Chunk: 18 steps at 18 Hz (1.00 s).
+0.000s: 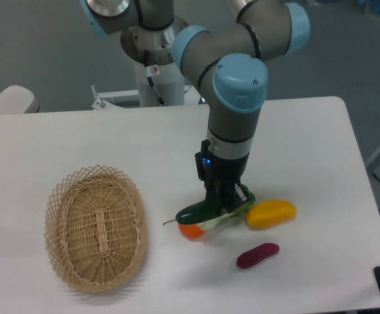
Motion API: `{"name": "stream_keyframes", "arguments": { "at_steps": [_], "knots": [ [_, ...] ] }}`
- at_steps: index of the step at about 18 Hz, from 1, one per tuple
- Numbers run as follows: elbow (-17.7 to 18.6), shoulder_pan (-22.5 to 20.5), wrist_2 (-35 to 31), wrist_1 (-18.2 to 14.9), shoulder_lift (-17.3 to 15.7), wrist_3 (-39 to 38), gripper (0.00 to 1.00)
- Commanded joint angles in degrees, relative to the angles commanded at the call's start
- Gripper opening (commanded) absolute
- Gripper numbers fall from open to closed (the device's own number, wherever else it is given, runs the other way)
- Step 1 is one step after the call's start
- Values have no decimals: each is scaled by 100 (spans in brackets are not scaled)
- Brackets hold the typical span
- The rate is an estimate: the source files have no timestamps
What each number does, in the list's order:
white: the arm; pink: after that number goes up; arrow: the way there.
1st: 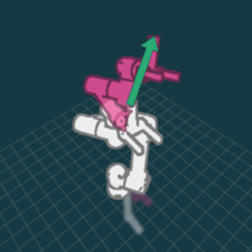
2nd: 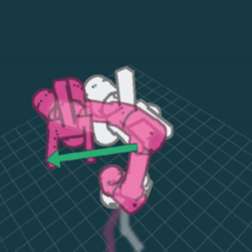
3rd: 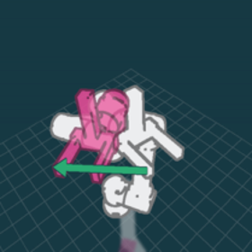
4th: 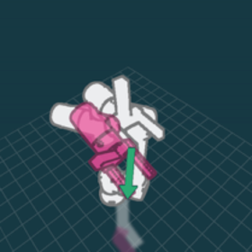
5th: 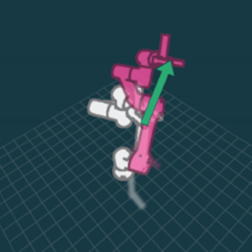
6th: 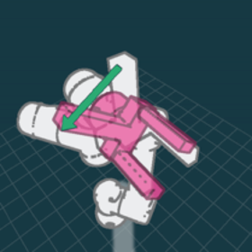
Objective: Place the cucumber in the basket
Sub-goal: 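Close the gripper on the green cucumber beside the bok choy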
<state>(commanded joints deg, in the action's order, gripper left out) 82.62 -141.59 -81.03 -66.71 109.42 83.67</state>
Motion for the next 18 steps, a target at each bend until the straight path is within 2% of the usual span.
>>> {"name": "stream_keyframes", "arguments": {
  "at_steps": [13, 18],
  "knots": [
    [9, 88, -35, -9, 9, -105, 15],
    [79, 298, -79, -53, -53, -483, 15]
  ]
}}
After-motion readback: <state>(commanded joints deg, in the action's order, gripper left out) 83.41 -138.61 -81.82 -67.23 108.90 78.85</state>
